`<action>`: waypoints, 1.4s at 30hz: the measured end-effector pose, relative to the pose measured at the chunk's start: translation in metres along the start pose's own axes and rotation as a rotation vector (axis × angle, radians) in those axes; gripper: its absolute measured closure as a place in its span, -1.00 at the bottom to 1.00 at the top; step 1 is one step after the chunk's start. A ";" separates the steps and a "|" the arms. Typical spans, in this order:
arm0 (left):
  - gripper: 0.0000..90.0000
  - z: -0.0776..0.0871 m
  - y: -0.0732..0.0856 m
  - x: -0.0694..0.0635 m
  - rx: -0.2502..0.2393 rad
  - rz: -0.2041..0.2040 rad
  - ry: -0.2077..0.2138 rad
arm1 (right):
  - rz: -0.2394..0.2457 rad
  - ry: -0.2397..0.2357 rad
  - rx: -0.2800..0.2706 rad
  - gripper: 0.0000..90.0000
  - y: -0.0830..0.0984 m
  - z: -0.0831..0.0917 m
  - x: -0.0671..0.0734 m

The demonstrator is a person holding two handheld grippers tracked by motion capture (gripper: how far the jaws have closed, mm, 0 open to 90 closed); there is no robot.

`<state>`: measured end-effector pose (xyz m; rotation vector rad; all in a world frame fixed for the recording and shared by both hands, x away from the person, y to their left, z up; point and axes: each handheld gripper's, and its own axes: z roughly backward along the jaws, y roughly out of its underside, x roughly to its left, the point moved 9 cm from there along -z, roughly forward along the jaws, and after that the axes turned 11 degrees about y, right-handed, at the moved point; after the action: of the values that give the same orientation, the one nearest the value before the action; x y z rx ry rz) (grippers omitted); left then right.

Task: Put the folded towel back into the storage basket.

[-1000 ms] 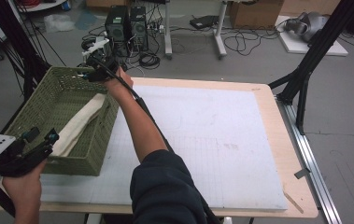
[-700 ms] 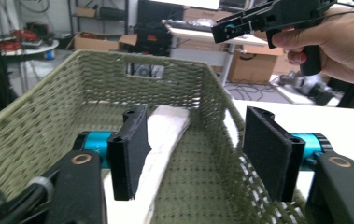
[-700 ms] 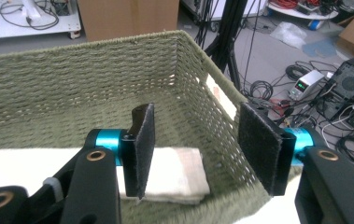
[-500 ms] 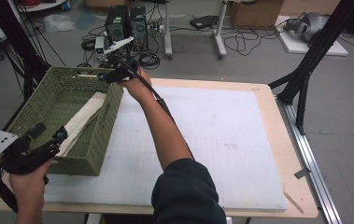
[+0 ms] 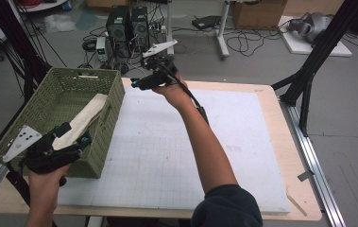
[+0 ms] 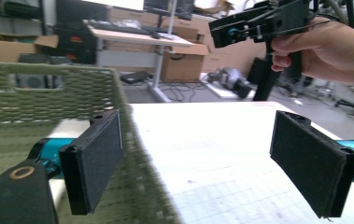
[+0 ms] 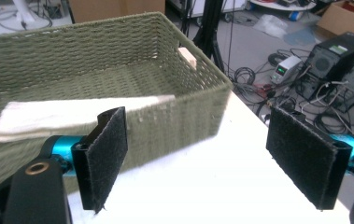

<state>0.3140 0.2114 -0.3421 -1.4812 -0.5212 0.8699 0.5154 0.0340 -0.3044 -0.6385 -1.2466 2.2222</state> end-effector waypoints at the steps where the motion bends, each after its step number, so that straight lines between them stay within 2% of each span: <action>1: -0.62 -0.003 0.000 -0.003 0.002 0.000 0.010 | -0.003 0.001 -0.011 -0.57 0.003 0.007 -0.003; 2: -0.62 -0.003 0.000 -0.003 0.002 0.000 0.010 | -0.011 0.004 -0.007 -0.57 0.006 0.015 -0.005; 3: -0.62 -0.008 0.001 -0.010 0.009 -0.001 0.034 | -0.006 0.018 -0.012 -0.57 0.011 0.024 -0.009; 7: -0.62 -0.021 0.003 -0.025 0.022 -0.015 0.071 | -0.010 0.049 -0.012 -0.57 0.025 0.051 -0.019; 8: -0.62 -0.021 0.003 -0.025 0.022 -0.015 0.071 | -0.013 0.060 -0.016 -0.57 0.029 0.059 -0.023; 9: -0.62 -0.028 0.005 -0.033 0.030 -0.023 0.095 | -0.025 0.069 -0.014 -0.57 0.036 0.070 -0.026; 14: -0.62 -0.047 0.012 -0.056 0.056 -0.026 0.183 | -0.060 0.123 -0.034 -0.57 0.063 0.111 -0.044; 18: -0.62 -0.063 0.023 -0.075 0.088 -0.030 0.269 | -0.074 0.180 -0.021 -0.57 0.089 0.142 -0.057; 20: -0.62 -0.070 0.028 -0.082 0.101 -0.031 0.295 | -0.075 0.205 -0.024 -0.57 0.100 0.156 -0.061; 23: -0.62 -0.080 0.037 -0.090 0.124 -0.021 0.332 | -0.088 0.231 -0.027 -0.57 0.117 0.174 -0.063; 26: -0.62 -0.089 0.047 -0.098 0.159 -0.016 0.387 | -0.084 0.262 -0.021 -0.58 0.135 0.189 -0.065; 30: -0.61 -0.097 0.059 -0.104 0.186 -0.031 0.421 | -0.109 0.297 -0.019 -0.58 0.162 0.208 -0.065; 36: -0.61 -0.103 0.071 -0.109 0.171 -0.074 0.454 | -0.138 0.385 -0.002 -0.58 0.211 0.235 -0.062; 40: -0.61 -0.105 0.079 -0.107 0.162 -0.076 0.452 | -0.167 0.441 0.007 -0.61 0.243 0.247 -0.054; 42: -0.61 -0.106 0.082 -0.107 0.171 -0.069 0.457 | -0.157 0.468 0.019 -0.61 0.258 0.251 -0.048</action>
<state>0.3156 0.0526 -0.4072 -1.4362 -0.1524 0.4839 0.3450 -0.2710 -0.4041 -0.9510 -0.9946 1.8138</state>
